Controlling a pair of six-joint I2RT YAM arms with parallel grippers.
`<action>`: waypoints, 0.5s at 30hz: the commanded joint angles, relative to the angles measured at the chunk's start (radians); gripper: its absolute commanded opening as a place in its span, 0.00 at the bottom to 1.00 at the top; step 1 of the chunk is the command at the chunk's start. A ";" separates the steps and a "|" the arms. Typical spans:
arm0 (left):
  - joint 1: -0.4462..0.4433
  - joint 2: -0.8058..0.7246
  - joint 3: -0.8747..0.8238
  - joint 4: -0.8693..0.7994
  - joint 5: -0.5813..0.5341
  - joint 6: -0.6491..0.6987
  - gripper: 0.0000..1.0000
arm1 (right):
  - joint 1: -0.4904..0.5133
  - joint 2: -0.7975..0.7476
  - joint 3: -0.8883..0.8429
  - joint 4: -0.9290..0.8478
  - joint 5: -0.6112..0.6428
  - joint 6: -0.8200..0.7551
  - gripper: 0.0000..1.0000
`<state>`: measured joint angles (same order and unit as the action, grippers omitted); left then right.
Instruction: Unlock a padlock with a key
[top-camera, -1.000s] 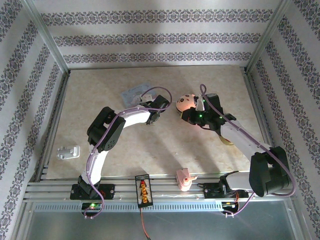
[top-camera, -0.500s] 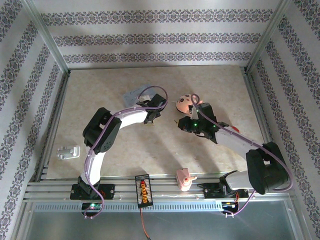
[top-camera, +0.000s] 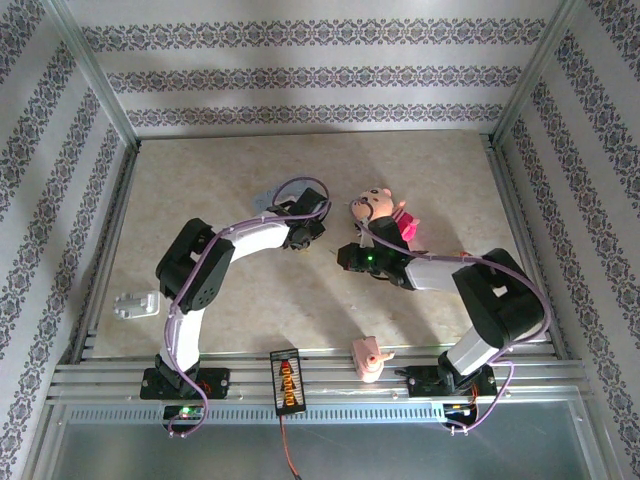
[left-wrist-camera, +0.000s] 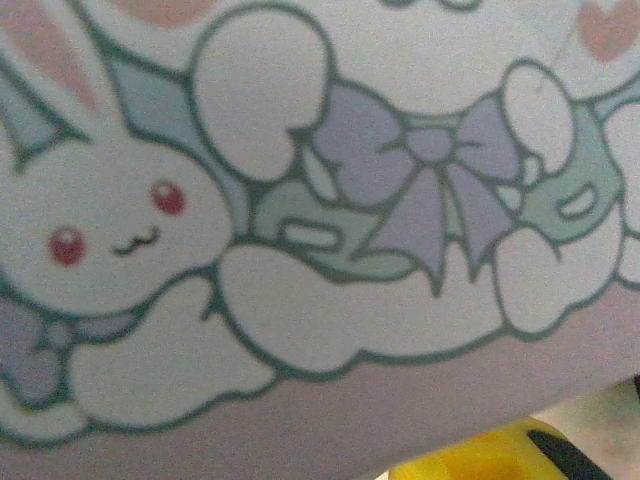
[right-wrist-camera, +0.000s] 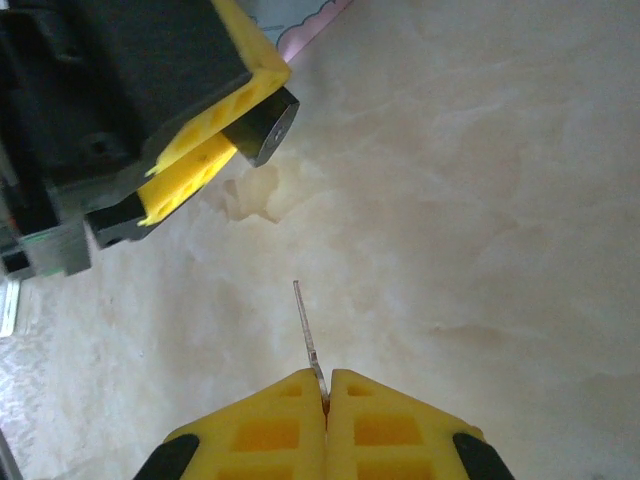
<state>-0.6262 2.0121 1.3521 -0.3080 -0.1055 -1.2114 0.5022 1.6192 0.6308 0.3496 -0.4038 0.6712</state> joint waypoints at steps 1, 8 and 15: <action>0.003 -0.030 -0.035 -0.005 0.057 -0.058 0.01 | 0.015 0.050 -0.003 0.150 0.041 0.021 0.00; 0.013 -0.044 -0.069 0.044 0.104 -0.065 0.01 | 0.018 0.161 -0.014 0.335 0.039 0.078 0.00; 0.018 -0.049 -0.085 0.061 0.107 -0.066 0.01 | 0.018 0.235 -0.016 0.443 0.021 0.109 0.00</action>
<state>-0.6193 1.9762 1.2907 -0.2420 -0.0330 -1.2510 0.5087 1.8294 0.6285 0.6888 -0.3798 0.7582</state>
